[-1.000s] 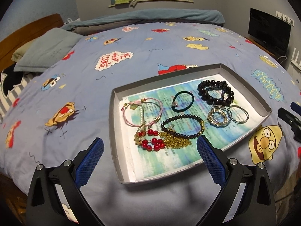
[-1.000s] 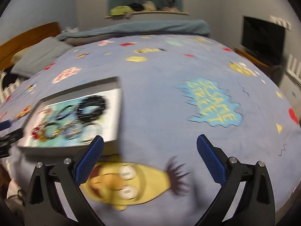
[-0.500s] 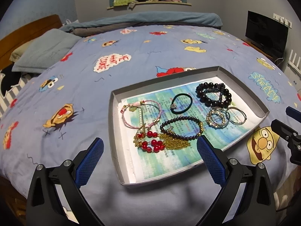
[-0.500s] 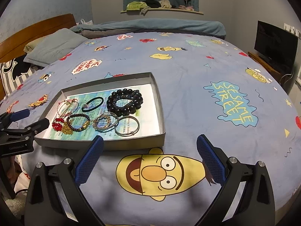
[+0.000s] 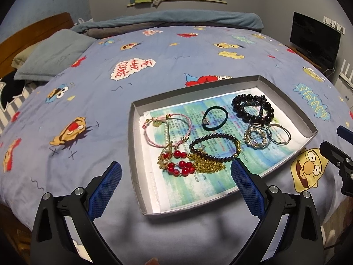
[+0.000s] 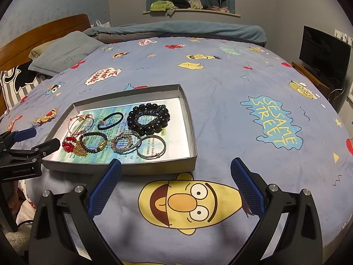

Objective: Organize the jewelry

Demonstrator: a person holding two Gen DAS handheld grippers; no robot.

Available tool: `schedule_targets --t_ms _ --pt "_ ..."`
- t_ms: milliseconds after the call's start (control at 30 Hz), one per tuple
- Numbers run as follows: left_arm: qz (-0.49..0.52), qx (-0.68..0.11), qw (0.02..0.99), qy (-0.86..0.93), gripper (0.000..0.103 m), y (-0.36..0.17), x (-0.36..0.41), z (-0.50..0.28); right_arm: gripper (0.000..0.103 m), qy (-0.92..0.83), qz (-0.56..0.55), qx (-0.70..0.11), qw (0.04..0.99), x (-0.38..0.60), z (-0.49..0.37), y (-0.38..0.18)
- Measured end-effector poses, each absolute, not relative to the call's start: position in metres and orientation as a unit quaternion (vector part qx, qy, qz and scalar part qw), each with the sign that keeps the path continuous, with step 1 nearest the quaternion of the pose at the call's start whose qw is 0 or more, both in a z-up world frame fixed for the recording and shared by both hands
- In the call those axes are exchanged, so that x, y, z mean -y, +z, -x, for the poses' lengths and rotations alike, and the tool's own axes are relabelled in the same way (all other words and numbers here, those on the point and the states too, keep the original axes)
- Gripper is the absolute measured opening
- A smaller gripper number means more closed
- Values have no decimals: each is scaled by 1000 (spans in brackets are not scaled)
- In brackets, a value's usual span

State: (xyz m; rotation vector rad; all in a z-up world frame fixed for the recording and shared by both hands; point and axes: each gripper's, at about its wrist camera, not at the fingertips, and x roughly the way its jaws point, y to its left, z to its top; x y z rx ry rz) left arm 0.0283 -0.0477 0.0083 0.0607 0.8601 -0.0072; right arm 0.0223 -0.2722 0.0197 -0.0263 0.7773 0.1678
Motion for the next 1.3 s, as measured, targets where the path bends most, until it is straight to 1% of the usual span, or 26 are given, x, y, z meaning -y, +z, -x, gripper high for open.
schedule_targets --t_ms 733,967,1300 --pt "-32 -420 907 -5 98 7 49 -28 98 78 11 -377 923 276 -20 21" --pt "-33 -401 916 -7 98 11 48 -26 98 78 11 -378 922 276 -20 21" --pt "-30 -417 908 -6 98 4 47 -29 98 77 9 -380 922 278 -20 21"
